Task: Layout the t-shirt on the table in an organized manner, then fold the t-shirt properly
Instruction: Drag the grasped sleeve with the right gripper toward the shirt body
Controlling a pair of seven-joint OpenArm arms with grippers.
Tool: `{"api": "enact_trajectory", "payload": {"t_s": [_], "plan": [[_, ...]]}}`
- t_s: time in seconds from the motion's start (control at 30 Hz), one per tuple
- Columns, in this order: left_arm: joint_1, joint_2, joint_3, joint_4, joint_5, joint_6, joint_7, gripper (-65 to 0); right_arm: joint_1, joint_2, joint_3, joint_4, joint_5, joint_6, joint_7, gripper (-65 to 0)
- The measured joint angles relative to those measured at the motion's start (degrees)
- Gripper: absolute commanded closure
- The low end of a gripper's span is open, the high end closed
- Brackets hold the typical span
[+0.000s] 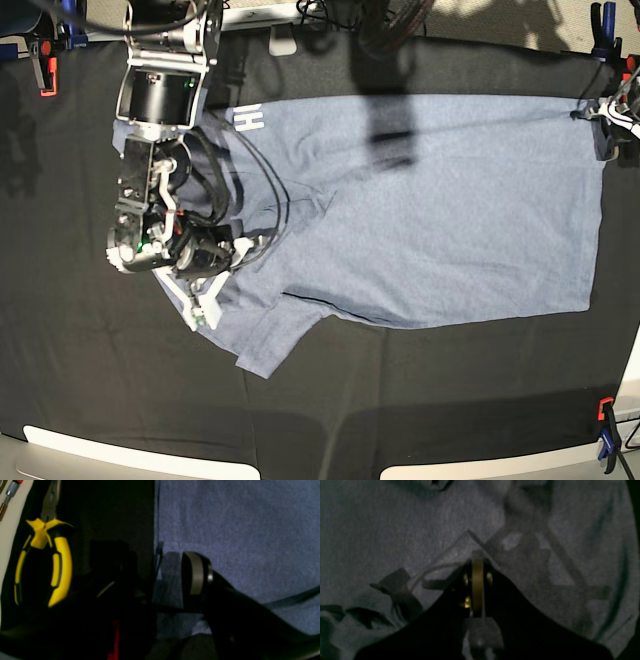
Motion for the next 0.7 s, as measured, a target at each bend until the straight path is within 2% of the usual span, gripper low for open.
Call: {"api": "enact_trajectory", "payload": {"t_s": [0.17, 0.2, 0.33, 0.4, 0.67, 0.7], "plan": [[0.0, 0.0, 0.0, 0.0, 0.0, 0.0, 0.0, -26.6, 0.22, 0.15, 0.0, 4.33, 0.44, 0.15, -2.08, 0.0], [0.0, 0.0, 0.0, 0.0, 0.0, 0.0, -0.02, -26.6, 0.35, 0.13, 0.0, 4.26, 0.48, 0.15, -1.97, -3.2], [0.0, 0.0, 0.0, 0.0, 0.02, 0.0, 0.0, -26.6, 0.02, 0.81, 0.0, 0.28, 1.86, 1.31, 2.47, -27.3], [0.0, 0.0, 0.0, 0.0, 0.0, 0.0, 0.0, -26.6, 0.22, 1.2, -0.04, -1.99, 1.81, 1.46, 2.49, -32.5], [0.0, 0.0, 0.0, 0.0, 0.0, 0.0, -0.02, -26.6, 0.33, 2.05, -0.04, -4.42, 3.15, 1.42, 3.72, -32.2], [0.0, 0.02, 0.0, 0.0, 0.0, 0.0, -0.02, -26.6, 0.35, 2.03, -0.04, -4.42, 3.28, 1.44, 4.48, -30.0]]}}
